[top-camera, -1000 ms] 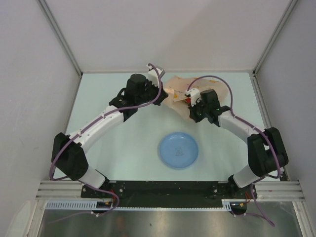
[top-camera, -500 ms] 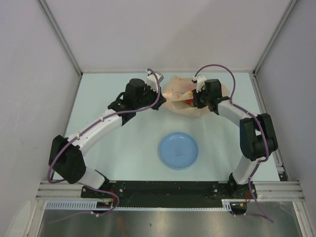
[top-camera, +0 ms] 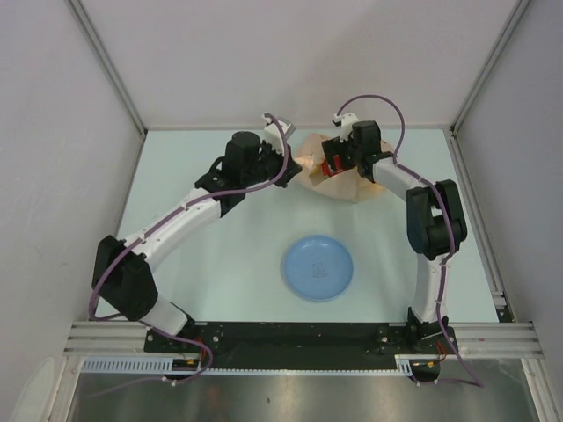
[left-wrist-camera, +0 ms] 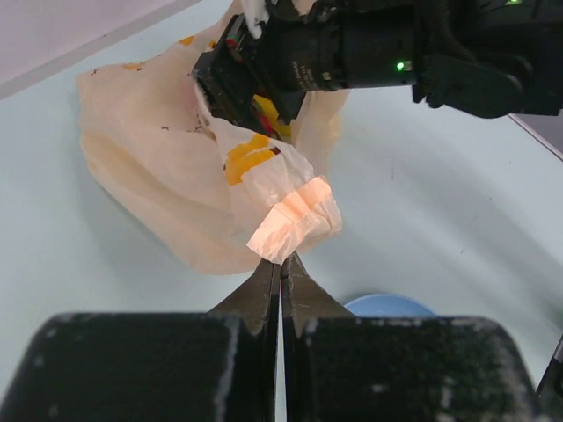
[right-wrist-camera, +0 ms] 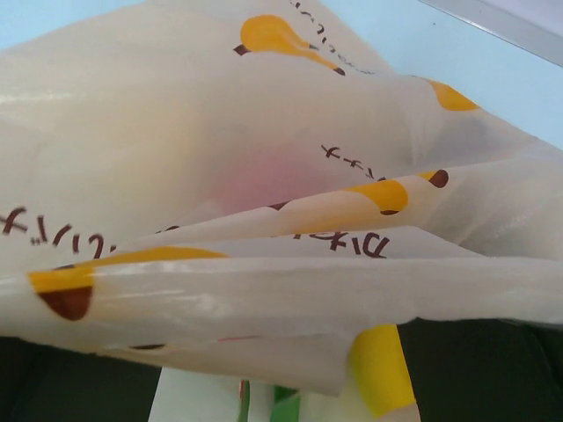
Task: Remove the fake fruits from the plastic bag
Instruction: Take out the fake fruit from the plastic bag, then place the fake fruit on the plate.
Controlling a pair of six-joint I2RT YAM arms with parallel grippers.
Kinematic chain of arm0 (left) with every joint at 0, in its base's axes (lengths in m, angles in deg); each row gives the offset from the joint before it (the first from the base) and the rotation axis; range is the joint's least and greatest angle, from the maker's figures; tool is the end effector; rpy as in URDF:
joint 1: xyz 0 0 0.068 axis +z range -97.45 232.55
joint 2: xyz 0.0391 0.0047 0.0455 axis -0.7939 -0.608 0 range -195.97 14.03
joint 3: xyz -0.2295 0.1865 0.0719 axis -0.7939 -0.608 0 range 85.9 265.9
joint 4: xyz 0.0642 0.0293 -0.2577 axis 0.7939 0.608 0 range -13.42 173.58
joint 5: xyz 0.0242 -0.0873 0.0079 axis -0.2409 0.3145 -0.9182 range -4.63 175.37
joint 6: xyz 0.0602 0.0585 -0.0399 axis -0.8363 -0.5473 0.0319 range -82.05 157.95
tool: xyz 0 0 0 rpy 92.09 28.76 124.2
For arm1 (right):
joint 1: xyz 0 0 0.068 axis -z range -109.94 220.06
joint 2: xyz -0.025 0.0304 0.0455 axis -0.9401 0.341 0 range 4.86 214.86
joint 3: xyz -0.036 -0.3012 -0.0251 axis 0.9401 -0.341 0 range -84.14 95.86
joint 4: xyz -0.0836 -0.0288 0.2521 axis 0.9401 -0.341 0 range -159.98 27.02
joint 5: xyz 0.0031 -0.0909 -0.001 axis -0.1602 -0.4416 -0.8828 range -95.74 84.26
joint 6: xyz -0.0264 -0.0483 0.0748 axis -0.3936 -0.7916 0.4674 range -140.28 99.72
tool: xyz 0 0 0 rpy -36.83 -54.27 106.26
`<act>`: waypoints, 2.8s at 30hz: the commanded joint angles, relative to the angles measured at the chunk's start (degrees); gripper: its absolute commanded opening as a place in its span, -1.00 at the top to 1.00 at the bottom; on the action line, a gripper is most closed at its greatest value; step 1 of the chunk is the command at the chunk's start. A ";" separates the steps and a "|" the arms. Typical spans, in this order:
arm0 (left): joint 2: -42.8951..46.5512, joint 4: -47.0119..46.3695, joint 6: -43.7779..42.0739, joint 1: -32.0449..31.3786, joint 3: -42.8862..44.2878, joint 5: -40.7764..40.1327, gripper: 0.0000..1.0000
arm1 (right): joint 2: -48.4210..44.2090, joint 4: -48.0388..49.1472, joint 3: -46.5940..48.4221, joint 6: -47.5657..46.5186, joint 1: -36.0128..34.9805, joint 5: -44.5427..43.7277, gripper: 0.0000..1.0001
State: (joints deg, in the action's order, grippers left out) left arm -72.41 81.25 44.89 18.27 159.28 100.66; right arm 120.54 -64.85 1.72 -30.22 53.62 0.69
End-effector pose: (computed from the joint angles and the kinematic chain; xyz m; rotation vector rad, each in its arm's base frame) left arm 0.3240 -0.2476 0.3640 0.6392 1.8284 -0.7378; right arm 0.5056 0.1588 0.2254 -0.5497 2.0533 0.1864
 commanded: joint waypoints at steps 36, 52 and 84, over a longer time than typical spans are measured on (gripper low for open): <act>-8.40 -2.12 -1.40 -0.26 9.15 1.41 1.00 | -16.36 -24.31 0.54 4.75 6.08 25.99 -0.09; -8.66 -1.42 -4.92 -0.52 7.39 0.80 1.00 | -31.65 -12.46 -2.19 -0.61 5.90 25.73 0.57; 2.84 -2.47 -0.34 -0.43 -2.63 5.89 1.00 | -43.00 -42.69 -13.18 -27.57 -35.13 0.96 0.63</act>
State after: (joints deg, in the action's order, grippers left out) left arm -74.27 81.44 43.40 18.16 158.73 104.86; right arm 76.72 -110.75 -12.26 -49.89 21.73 9.41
